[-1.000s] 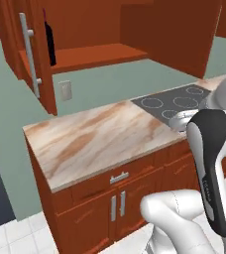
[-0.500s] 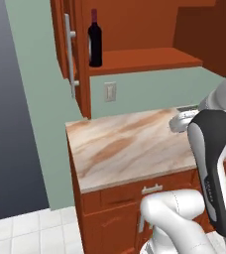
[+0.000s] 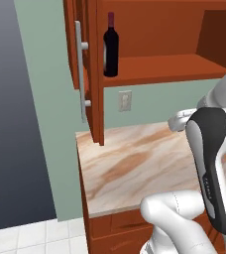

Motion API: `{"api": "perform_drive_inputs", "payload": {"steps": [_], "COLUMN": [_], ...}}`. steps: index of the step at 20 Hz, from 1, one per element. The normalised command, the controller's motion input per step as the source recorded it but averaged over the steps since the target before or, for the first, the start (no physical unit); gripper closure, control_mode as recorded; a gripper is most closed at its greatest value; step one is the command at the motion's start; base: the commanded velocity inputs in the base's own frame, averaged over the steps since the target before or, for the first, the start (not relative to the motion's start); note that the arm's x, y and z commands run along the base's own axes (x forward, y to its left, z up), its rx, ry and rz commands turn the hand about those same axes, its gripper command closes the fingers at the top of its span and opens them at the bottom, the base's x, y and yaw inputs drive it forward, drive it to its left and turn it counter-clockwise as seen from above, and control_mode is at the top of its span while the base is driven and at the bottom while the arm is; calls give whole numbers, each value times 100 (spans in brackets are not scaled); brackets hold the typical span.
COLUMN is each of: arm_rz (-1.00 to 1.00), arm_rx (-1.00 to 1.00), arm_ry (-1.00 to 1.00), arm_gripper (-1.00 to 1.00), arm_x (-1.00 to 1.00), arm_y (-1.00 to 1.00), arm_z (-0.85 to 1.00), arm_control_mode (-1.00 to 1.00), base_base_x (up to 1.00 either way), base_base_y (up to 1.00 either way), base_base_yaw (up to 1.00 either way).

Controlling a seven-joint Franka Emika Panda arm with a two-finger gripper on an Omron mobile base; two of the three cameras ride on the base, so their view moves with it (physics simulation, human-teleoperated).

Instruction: Get the candle and the wine from the cabinet and move them to the dining counter.

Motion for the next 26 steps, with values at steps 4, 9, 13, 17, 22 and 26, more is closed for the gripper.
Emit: {"api": "perform_drive_inputs", "payload": {"steps": [4, 9, 13, 17, 22, 26], "arm_rz": [0, 0, 0, 0, 0, 0], "arm_rx": [0, 0, 0, 0, 0, 0], "arm_ry": [0, 0, 0, 0, 0, -2], "arm_gripper": [-100, -100, -100, -100, -100, -100], "arm_x": [0, 0, 0, 0, 0, 0], "arm_y": [0, 0, 0, 0, 0, 0], "arm_z": [0, 0, 0, 0, 0, 0], "arm_control_mode": [100, 100, 100, 100, 100, -100], "base_base_x": [40, 21, 6, 0, 0, 0], "base_base_y": [-32, -38, -42, -52, -23, -1], "base_base_yaw": [2, 0, 0, 0, -1, 0]}}
